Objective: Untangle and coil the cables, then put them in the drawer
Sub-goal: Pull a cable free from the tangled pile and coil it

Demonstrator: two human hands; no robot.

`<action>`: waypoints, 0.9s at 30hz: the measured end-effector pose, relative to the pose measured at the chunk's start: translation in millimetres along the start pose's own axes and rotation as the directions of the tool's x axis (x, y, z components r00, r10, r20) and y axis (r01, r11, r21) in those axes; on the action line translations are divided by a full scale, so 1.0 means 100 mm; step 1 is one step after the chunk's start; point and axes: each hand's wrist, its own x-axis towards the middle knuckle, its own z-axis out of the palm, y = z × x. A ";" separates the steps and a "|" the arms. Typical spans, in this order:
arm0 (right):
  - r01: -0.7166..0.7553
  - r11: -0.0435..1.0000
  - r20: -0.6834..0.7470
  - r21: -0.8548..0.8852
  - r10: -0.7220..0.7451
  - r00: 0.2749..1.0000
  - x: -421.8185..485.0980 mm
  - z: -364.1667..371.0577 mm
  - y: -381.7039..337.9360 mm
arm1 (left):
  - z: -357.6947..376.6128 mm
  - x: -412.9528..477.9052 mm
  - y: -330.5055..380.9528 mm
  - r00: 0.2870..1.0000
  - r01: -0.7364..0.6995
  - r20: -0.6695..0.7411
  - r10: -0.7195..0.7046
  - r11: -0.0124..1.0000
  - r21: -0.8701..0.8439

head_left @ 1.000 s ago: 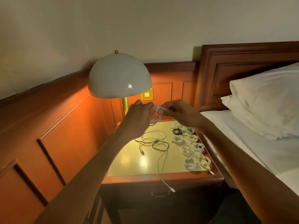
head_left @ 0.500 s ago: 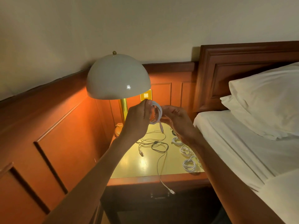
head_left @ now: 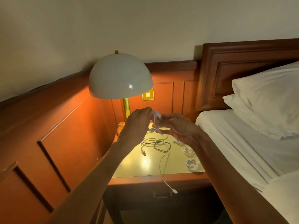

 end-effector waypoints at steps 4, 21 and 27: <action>-0.019 0.996 0.036 0.088 0.016 0.999 0.05 0.01 0.02 | 0.03 0.04 -0.06 0.998 -0.028 0.050 0.025 0.998 0.065; 0.083 0.994 -0.048 0.067 -0.080 0.996 0.08 0.13 0.31 | 0.13 -0.06 -0.20 0.994 -0.054 0.102 0.043 0.993 0.109; 0.087 0.995 -0.190 0.040 -0.078 0.979 0.16 0.20 0.38 | 0.17 -0.13 -0.21 0.994 -0.063 0.086 0.060 0.997 0.034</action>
